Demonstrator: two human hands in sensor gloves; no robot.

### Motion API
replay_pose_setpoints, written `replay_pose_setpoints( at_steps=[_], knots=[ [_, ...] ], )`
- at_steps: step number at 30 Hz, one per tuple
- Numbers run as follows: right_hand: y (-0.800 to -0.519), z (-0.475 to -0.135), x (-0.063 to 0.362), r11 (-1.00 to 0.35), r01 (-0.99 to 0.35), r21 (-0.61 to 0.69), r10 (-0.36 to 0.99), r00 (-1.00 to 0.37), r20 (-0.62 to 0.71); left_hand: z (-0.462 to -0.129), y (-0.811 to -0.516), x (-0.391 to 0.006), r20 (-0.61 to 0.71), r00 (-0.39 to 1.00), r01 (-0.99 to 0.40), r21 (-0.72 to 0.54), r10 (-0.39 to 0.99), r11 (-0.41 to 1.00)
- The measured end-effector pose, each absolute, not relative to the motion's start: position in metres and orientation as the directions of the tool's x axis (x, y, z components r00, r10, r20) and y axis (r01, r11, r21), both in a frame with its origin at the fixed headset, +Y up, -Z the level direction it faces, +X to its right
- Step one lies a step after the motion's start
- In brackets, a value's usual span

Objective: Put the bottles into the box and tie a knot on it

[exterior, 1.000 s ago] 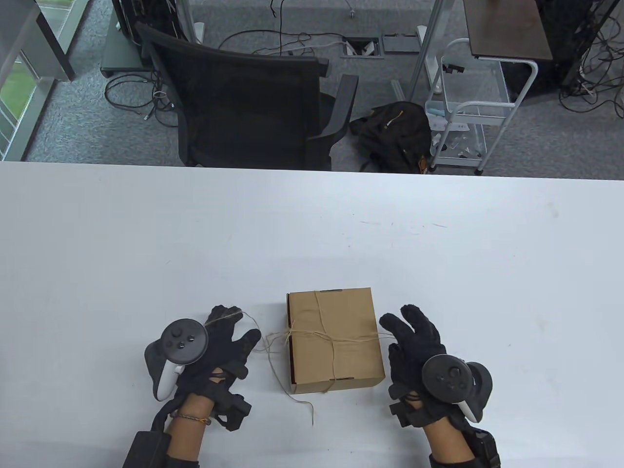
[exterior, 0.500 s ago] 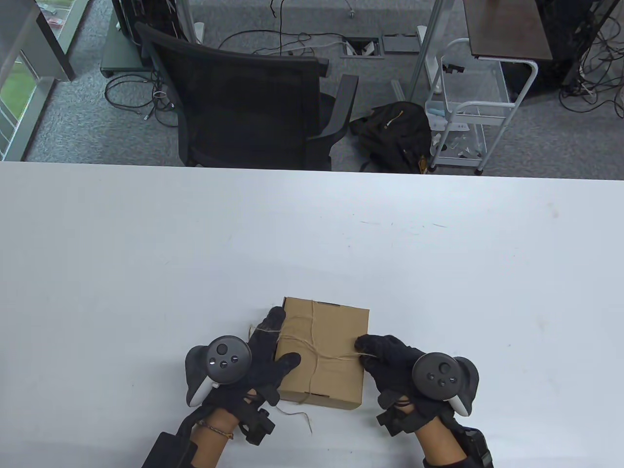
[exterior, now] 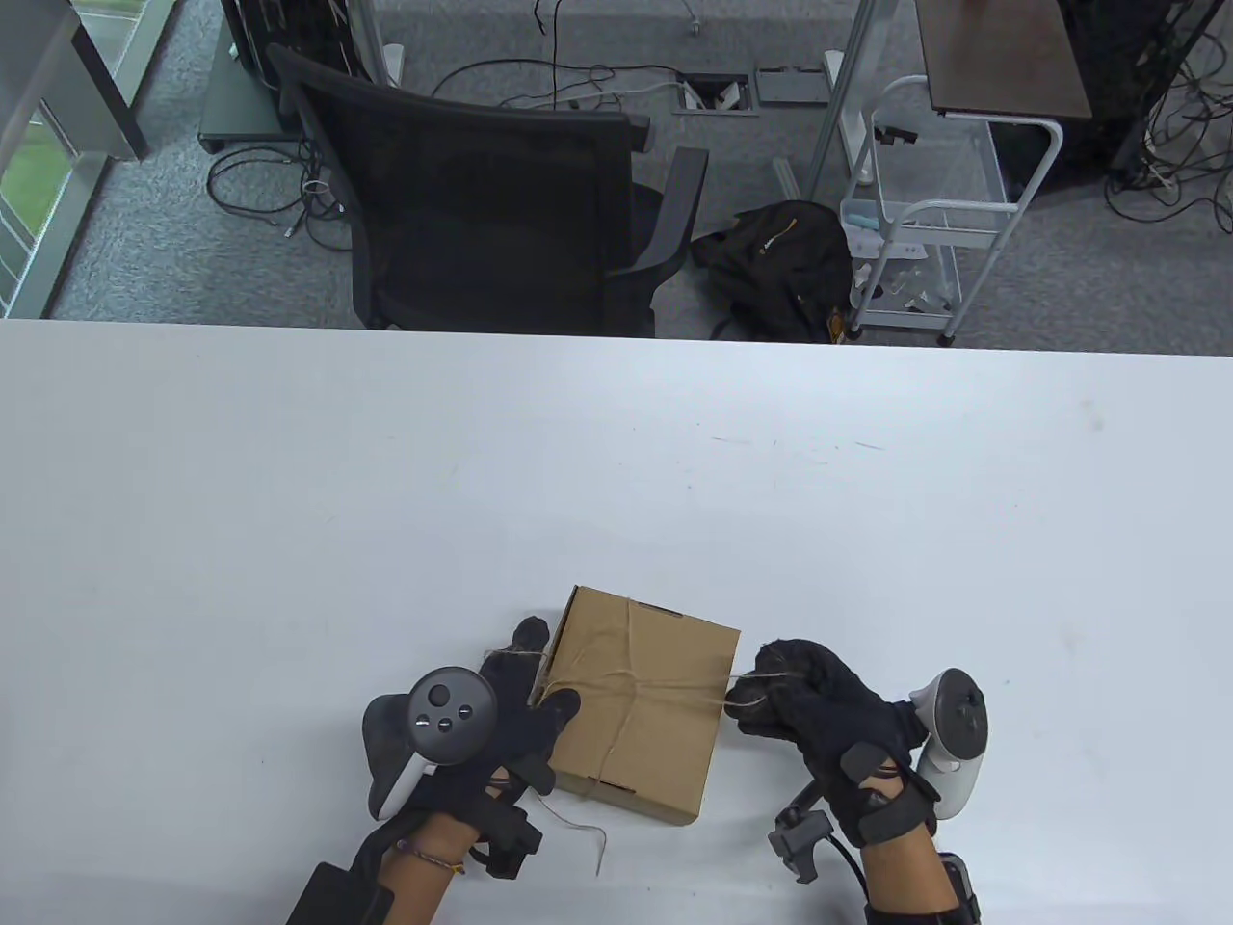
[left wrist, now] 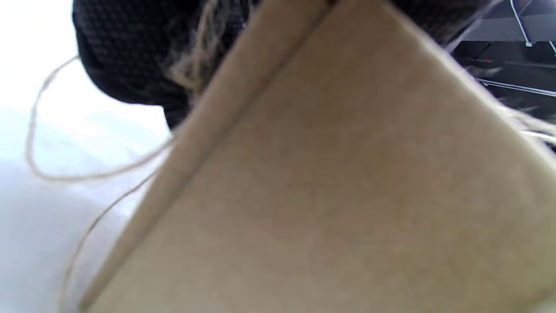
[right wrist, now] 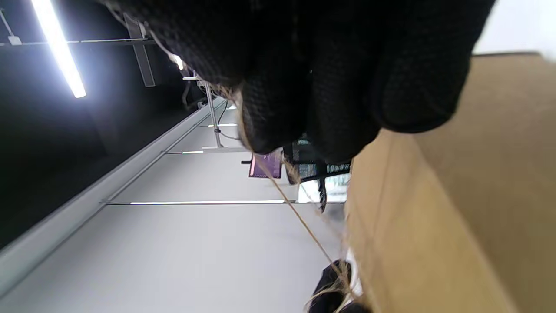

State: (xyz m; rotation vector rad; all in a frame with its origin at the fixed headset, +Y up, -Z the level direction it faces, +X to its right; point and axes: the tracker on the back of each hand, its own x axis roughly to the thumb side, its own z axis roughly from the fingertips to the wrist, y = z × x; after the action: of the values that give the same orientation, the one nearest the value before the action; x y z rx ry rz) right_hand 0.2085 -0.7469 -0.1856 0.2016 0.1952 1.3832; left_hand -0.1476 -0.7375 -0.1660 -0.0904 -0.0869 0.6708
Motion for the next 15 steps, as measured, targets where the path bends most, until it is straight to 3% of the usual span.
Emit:
replay_pose_setpoints(
  at_steps=[3, 6, 8, 10, 12, 15],
  knots=[
    [-0.749, -0.186, 0.208, 0.174, -0.937, 0.304, 0.985, 0.160, -0.070, -0.166, -0.737, -0.147, 0.038, 0.786, -0.611, -0.103, 0.617, 0.785],
    [-0.751, -0.186, 0.217, 0.097, -0.949, 0.299, 0.983, 0.045, -0.177, -0.166, -0.738, -0.147, 0.025, 0.779, -0.621, -0.111, 0.627, 0.776],
    [-0.749, -0.186, 0.229, -0.072, -0.975, 0.211, 0.972, -0.116, -0.206, -0.166, -0.738, -0.148, 0.019, 0.777, -0.623, -0.116, 0.629, 0.774],
    [-0.742, -0.186, 0.238, -0.343, -0.928, 0.145, 0.917, -0.364, -0.165, -0.166, -0.739, -0.149, 0.019, 0.773, -0.628, -0.121, 0.634, 0.769],
    [-0.729, -0.183, 0.238, -0.717, -0.697, -0.010, 0.694, -0.712, -0.103, -0.166, -0.739, -0.149, 0.017, 0.770, -0.631, -0.120, 0.637, 0.766],
    [-0.715, -0.177, 0.220, -0.845, -0.516, -0.139, 0.519, -0.855, 0.015, -0.165, -0.739, -0.148, 0.020, 0.774, -0.627, -0.117, 0.633, 0.770]
  ],
)
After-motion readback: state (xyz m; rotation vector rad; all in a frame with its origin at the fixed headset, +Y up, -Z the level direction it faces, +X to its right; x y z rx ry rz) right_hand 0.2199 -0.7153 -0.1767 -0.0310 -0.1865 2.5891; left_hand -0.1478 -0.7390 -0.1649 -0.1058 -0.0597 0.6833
